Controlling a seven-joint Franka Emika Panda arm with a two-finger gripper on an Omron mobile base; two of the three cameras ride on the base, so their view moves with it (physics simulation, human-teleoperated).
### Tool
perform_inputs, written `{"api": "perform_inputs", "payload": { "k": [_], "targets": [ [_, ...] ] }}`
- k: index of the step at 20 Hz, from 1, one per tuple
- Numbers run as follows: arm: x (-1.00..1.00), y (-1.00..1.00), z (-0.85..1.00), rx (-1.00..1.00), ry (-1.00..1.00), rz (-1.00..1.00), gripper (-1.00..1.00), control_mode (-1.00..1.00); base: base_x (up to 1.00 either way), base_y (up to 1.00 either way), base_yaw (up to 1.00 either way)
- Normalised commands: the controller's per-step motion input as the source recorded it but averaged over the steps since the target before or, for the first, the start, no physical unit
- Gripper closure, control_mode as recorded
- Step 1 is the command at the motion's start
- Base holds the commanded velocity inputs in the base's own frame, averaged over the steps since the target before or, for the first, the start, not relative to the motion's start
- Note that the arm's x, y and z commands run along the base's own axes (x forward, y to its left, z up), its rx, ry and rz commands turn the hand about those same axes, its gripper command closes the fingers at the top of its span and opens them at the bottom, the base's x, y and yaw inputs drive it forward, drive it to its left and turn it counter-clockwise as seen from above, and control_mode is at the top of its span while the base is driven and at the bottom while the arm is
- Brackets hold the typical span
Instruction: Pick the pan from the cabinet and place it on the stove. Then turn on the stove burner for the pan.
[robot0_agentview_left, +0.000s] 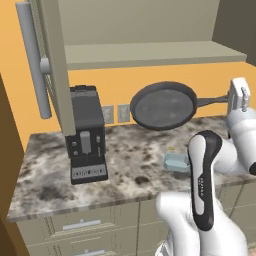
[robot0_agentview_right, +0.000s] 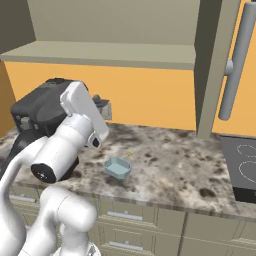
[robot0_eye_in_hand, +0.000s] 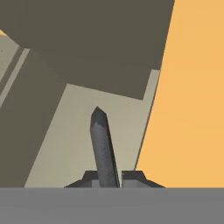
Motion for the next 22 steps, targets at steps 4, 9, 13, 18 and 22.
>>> {"api": "perform_inputs", "payload": {
  "k": [4, 9, 13, 18, 22],
  "targets": [
    [-0.07, 0.00, -0.01, 0.00, 0.00, 0.00, 1.00, -1.00, 0.00, 0.00, 0.00],
    [-0.20, -0.01, -0.08, 0.00, 0.00, -0.02, 1.00, 1.00, -0.41, -0.02, -0.06],
    [0.00, 0.00, 0.00, 0.00, 0.00, 0.00, 1.00, 1.00, -0.85, -0.02, -0.21],
    [0.00, 0.00, 0.00, 0.00, 0.00, 0.00, 1.00, 1.00, -0.86, -0.21, -0.26],
    [0.00, 0.00, 0.00, 0.00, 0.00, 0.00, 1.00, 1.00, -0.82, -0.32, -0.26]
  ]
}}
